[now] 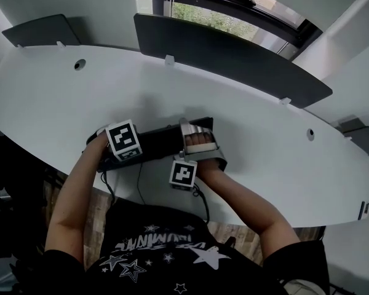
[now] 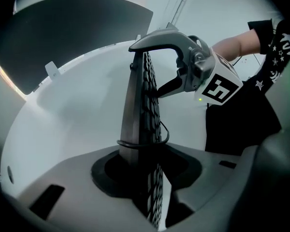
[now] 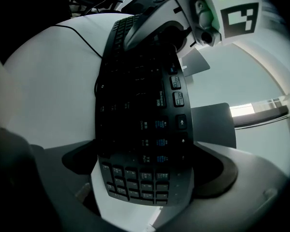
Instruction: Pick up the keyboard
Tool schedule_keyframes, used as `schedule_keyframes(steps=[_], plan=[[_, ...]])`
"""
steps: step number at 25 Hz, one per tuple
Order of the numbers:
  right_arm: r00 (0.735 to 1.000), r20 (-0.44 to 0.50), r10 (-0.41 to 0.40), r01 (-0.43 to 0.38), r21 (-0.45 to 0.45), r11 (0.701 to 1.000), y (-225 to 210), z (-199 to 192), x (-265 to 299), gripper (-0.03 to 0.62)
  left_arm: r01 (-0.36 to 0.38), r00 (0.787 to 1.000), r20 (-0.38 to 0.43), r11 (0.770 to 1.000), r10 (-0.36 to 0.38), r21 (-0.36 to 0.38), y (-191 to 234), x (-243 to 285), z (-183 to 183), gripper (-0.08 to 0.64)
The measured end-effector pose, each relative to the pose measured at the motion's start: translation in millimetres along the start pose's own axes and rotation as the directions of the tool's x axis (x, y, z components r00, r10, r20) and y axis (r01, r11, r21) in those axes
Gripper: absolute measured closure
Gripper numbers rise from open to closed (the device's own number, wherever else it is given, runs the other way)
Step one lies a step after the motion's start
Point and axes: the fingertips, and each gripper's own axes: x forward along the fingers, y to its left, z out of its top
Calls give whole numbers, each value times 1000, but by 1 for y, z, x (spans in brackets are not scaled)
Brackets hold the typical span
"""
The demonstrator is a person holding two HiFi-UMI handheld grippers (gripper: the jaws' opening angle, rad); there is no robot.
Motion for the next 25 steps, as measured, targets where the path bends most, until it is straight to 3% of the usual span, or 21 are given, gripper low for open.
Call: schedule_keyframes(steps=[6,10,17,21,25], plan=[[994,45,-96,95,19,995,-7,5,-7,15,27,1000,9,1000,-27,-6,-10,-2,-3,433],[988,22,-151,149,55,987,-4,-2,-14,15,-26,999,22,999,26,31,-13,-5,2,442],[961,-9,-275,275,49,960,-13,-7,-23,15,-63,997,52,998,62,14,-22,-13,2,482],[954,15,-300,299,55,953,-19,-6,-37,15,-62,994,85,998,64,-22,-28,-21,0,487],[928,99,-360,342,163,926,-38,-11,-66,15,-75,988,126,992,88,-104,-27,-32,-9,488]])
